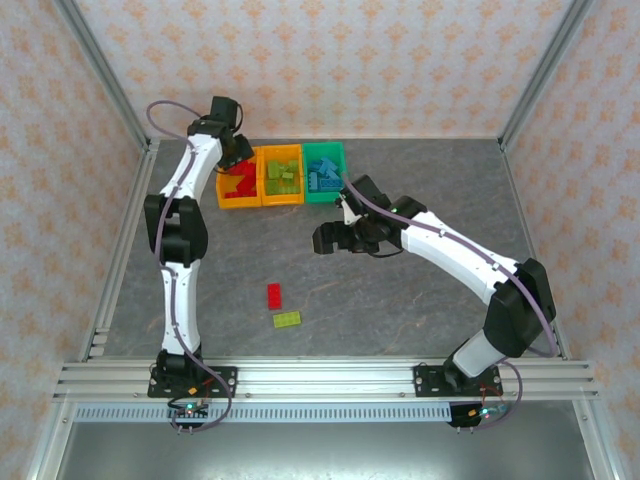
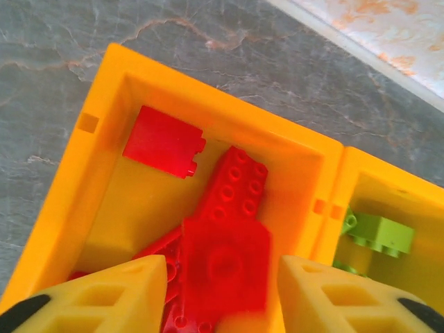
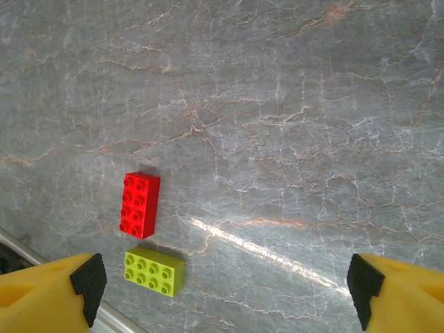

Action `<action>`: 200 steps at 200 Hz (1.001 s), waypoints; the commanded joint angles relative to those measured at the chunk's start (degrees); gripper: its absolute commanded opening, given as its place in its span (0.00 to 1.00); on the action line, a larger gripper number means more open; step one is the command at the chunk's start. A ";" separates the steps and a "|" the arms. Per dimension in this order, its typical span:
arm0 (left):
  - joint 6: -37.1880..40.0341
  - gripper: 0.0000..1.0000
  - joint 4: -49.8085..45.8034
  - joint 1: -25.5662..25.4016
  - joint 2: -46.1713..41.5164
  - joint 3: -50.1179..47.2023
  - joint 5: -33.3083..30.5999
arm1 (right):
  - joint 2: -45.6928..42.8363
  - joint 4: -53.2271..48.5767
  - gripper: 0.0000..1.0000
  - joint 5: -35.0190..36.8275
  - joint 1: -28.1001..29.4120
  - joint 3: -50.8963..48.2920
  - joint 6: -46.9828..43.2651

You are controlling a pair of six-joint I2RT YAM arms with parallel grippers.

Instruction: Sort the legos into containers by color

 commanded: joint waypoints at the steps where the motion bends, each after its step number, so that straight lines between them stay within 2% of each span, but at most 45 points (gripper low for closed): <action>1: 0.58 0.49 -6.00 0.44 -2.29 4.11 -0.55 | -1.53 0.63 0.92 3.10 -0.24 0.14 0.59; 33: 1.03 0.47 -5.91 0.06 -10.11 -5.12 0.74 | 0.18 0.22 0.92 2.79 -0.24 1.53 0.14; 66: 2.61 0.45 -3.04 -3.40 -27.61 -26.17 2.35 | -0.45 0.46 0.93 6.22 -0.33 -0.40 0.80; 105: 4.11 0.46 -3.16 -11.98 -46.32 -49.19 3.63 | -4.80 1.52 0.94 11.81 -0.39 -6.89 1.79; 130: 0.05 0.47 0.15 -18.35 -54.15 -62.29 5.86 | -5.91 1.71 0.94 12.24 -0.59 -9.64 2.92; 150: -2.55 0.51 3.62 -22.95 -56.01 -69.28 7.68 | -5.75 1.93 0.94 11.50 -0.59 -10.41 3.84; 166: -1.30 0.67 6.25 -25.81 -53.82 -72.71 11.75 | -5.56 1.93 0.94 11.13 -0.54 -10.56 4.36; 174: 0.49 0.72 6.69 -26.78 -51.41 -73.58 14.04 | -5.46 1.77 0.94 11.06 -0.55 -10.57 4.51; 200: 1.77 0.75 6.63 -28.74 -45.94 -74.65 11.71 | -5.27 0.67 0.94 10.86 -0.59 -10.38 4.30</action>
